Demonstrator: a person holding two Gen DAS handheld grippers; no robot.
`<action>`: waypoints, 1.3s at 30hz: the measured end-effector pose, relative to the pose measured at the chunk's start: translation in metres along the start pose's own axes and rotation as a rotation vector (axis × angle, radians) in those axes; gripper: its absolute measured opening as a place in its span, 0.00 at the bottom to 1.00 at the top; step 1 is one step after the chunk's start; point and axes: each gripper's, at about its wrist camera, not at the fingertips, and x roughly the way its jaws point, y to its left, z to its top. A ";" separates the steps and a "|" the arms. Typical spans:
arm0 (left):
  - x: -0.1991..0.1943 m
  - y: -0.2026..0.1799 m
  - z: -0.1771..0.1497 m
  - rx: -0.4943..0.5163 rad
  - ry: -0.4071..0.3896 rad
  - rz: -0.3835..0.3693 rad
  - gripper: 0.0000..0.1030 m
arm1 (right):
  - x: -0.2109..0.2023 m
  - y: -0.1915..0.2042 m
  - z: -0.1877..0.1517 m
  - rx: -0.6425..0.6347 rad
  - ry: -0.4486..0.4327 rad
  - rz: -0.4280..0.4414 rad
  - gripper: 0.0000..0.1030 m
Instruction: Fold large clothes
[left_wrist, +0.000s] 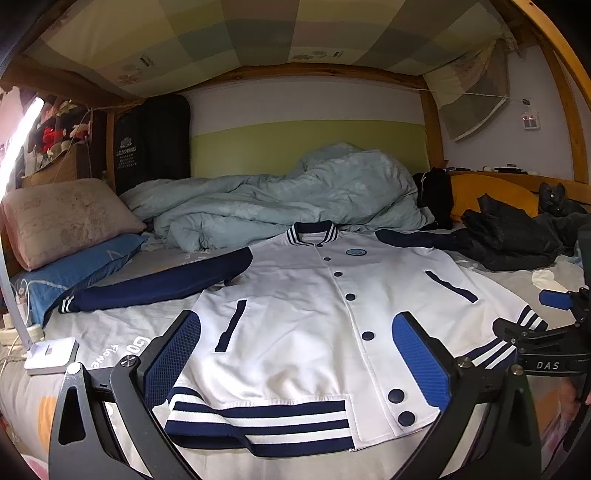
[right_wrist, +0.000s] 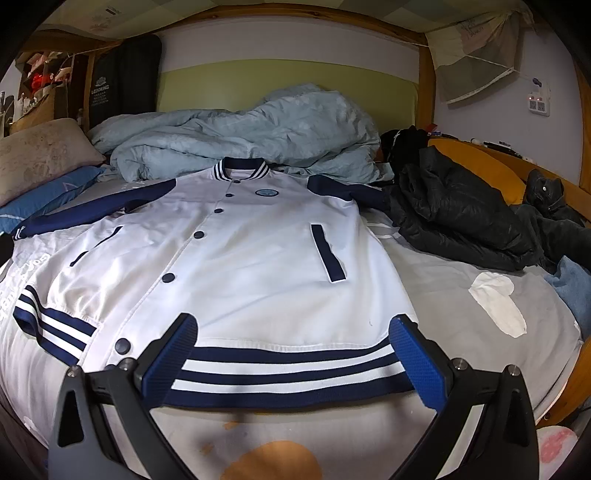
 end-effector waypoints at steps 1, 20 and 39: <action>0.001 0.001 -0.001 -0.007 0.004 0.001 1.00 | 0.000 -0.001 0.000 0.003 -0.001 0.007 1.00; 0.004 0.008 0.001 -0.035 0.034 0.000 1.00 | 0.001 0.001 0.000 -0.001 0.001 0.012 1.00; 0.016 0.010 -0.002 -0.069 0.097 -0.031 1.00 | -0.001 0.002 0.000 -0.008 0.002 0.010 1.00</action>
